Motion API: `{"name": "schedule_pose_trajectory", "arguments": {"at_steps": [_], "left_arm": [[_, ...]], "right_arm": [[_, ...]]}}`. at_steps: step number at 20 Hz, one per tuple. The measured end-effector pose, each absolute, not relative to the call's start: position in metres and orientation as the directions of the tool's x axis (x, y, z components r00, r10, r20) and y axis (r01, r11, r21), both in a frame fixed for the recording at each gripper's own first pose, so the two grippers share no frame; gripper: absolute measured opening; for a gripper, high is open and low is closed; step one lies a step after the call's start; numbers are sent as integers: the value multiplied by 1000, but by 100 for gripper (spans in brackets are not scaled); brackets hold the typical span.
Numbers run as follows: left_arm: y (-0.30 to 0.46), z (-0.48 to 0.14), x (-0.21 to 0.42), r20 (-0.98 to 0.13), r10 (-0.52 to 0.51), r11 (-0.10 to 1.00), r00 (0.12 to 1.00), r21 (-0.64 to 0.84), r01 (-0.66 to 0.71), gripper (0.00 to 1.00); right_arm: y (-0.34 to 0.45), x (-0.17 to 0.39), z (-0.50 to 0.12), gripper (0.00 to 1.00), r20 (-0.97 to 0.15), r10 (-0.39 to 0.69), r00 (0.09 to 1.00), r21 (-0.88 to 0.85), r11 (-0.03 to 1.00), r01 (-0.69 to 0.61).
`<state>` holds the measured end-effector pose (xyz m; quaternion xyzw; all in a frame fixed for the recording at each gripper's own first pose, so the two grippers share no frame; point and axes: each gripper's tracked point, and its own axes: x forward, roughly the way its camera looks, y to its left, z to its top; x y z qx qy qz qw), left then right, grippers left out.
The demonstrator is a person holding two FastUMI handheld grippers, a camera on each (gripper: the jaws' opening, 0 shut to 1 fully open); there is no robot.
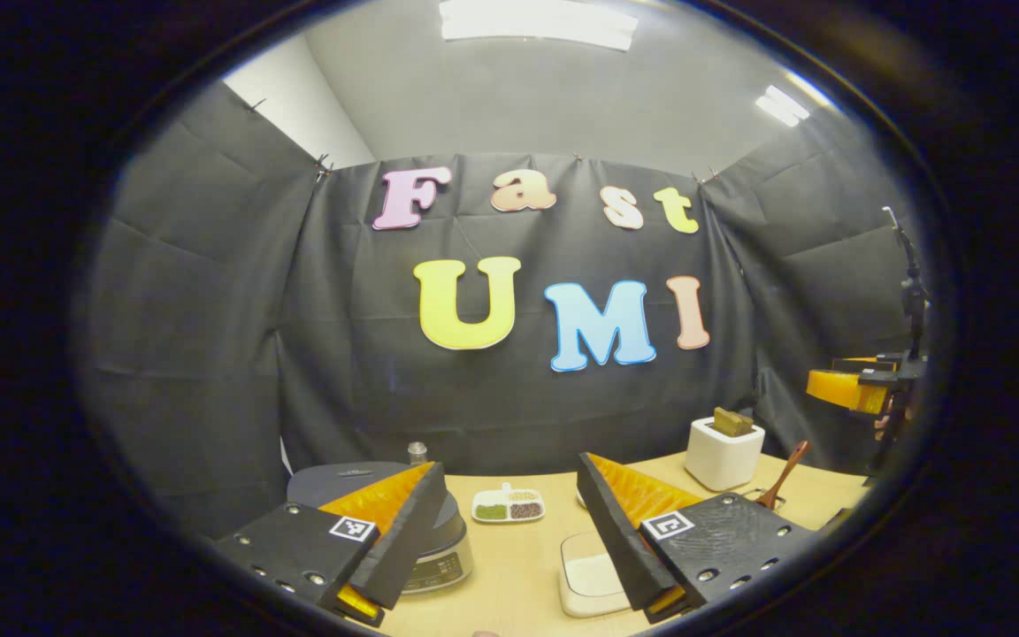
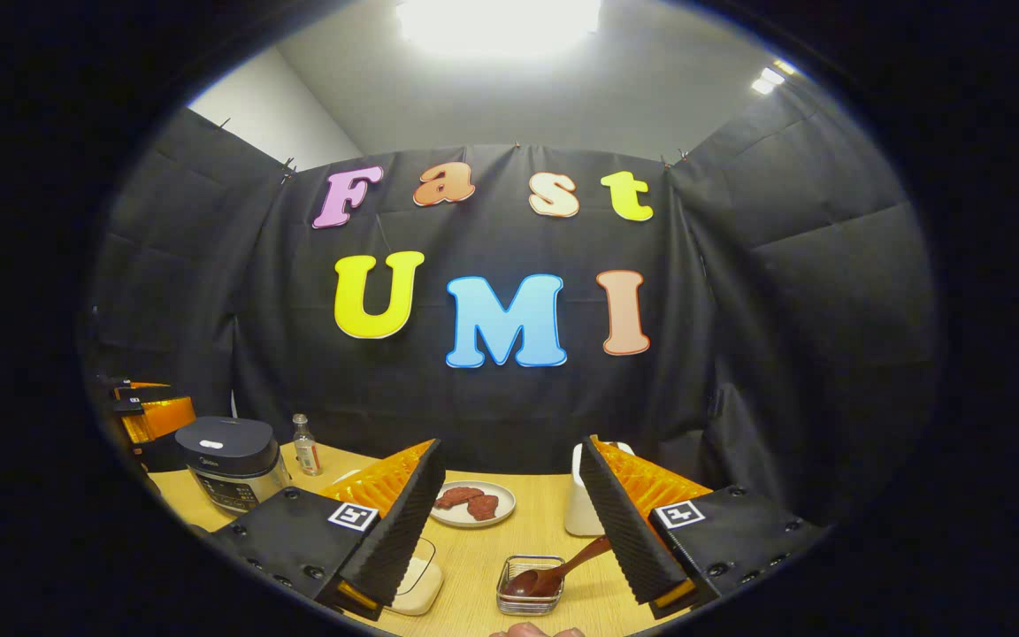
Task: Close the left gripper, press the button to open the rice cooker; take a wooden spoon from the chopstick holder with the right hand, scoop a spoonful of rice and pour it into the rice cooker, then put the wooden spoon back into the chopstick holder.
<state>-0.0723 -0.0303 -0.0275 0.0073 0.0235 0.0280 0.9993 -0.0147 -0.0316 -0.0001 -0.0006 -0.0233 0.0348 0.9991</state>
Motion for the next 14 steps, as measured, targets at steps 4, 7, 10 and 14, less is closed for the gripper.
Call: {"name": "schedule_pose_trajectory", "arguments": {"at_steps": [4,7,10,14], "left_arm": [[-20,-52,-58,-81,66,998,995,1,-66,92],[-26,-78,-46,-123,38,999,992,-26,-41,93],[-21,-92,-35,-143,65,998,988,19,-63,93],[-42,-101,-19,-144,33,999,989,17,-31,93]], "right_arm": [[-38,-22,-11,98,10,44,999,-2,999,-44],[-44,-23,-25,98,-12,19,1000,-4,1000,-19],[-48,-20,-36,98,-35,3,999,17,1000,-2],[-54,-22,-50,98,-60,-4,998,2,1000,4]]}}
